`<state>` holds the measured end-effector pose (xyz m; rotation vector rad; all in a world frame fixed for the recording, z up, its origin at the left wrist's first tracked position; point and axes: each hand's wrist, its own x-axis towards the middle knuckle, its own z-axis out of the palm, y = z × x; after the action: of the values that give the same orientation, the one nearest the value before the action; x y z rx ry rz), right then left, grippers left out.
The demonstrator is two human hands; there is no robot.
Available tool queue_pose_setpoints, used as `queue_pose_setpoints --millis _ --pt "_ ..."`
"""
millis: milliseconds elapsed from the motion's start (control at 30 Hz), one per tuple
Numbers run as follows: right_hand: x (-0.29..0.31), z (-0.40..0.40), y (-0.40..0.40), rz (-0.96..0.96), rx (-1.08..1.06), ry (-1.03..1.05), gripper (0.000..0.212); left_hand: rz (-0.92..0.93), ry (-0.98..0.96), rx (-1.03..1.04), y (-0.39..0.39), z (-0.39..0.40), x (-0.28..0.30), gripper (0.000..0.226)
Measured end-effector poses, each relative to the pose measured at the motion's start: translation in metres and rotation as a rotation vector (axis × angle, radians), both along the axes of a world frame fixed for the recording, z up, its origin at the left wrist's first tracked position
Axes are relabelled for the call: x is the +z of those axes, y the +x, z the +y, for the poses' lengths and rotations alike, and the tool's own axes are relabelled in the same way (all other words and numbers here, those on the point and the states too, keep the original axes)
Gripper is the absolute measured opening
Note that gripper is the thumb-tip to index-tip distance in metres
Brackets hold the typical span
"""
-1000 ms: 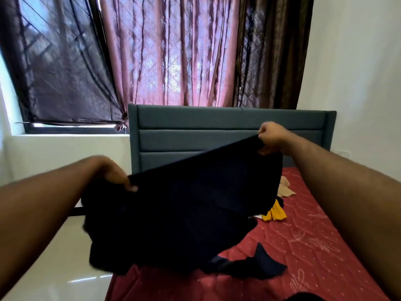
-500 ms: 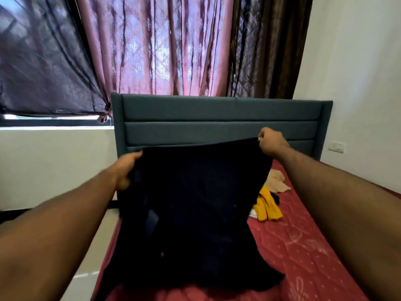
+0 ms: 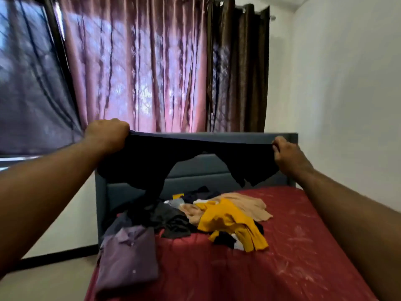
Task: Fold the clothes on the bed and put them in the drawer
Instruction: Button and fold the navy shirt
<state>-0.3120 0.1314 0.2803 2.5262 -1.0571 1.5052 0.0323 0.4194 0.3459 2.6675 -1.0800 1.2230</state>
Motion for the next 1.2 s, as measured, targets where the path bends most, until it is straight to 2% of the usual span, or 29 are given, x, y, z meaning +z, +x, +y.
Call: queue_pose_setpoints --millis 100,167,233,300,367,467,533,633,800,867,933,1033,1100,1133,1200 --pt "-0.102 0.004 -0.006 0.152 -0.048 0.138 0.008 -0.010 0.126 -0.028 -0.022 0.005 -0.101 0.029" --pt "-0.178 0.010 -0.007 0.361 -0.083 0.294 0.005 0.104 0.316 0.011 -0.037 0.007 -0.195 0.038" --pt "-0.251 0.016 -0.008 0.526 -0.094 0.430 0.018 0.254 0.446 0.062 -0.045 0.013 -0.292 0.042" --pt "-0.310 0.021 -0.008 0.667 -0.087 0.498 0.030 0.345 0.572 0.074 -0.055 0.019 -0.368 0.047" --pt "-0.353 0.021 -0.006 0.765 -0.066 0.536 0.032 0.453 0.711 0.025 -0.068 0.024 -0.420 0.057" --pt "-0.395 0.022 -0.007 0.918 -0.068 0.603 0.033 0.538 0.899 -0.023 -0.086 0.030 -0.465 0.051" --pt "-0.416 0.018 -0.013 1.037 -0.096 0.661 0.034 0.605 0.999 -0.006 -0.094 0.029 -0.488 0.054" --pt "-0.435 0.016 -0.018 1.204 -0.136 0.717 0.035 0.741 1.036 0.089 -0.101 0.027 -0.510 0.071" --pt "-0.429 0.018 -0.010 1.283 -0.202 0.759 0.044 0.902 1.065 0.150 -0.115 0.025 -0.518 0.088" --pt "-0.426 0.020 -0.008 1.315 -0.248 0.785 0.048 0.972 1.037 0.102 -0.122 0.029 -0.512 0.092" --pt "-0.423 0.021 -0.007 1.369 -0.294 0.799 0.052 1.045 0.869 -0.034 -0.123 0.034 -0.504 0.076" --pt "-0.417 0.040 0.004 1.382 -0.329 0.763 0.053 0.974 0.293 -0.175 -0.118 0.062 -0.496 0.045" --pt "-0.418 0.062 0.024 1.362 -0.217 0.705 0.046 0.857 -0.024 -0.220 -0.111 0.089 -0.504 0.036" --pt "-0.420 0.077 0.034 1.348 -0.115 0.670 0.043 0.827 -0.062 -0.228 -0.106 0.104 -0.513 0.040" --pt "-0.432 0.109 0.057 1.308 0.128 0.600 0.041 0.900 0.018 -0.182 -0.102 0.136 -0.526 0.059"
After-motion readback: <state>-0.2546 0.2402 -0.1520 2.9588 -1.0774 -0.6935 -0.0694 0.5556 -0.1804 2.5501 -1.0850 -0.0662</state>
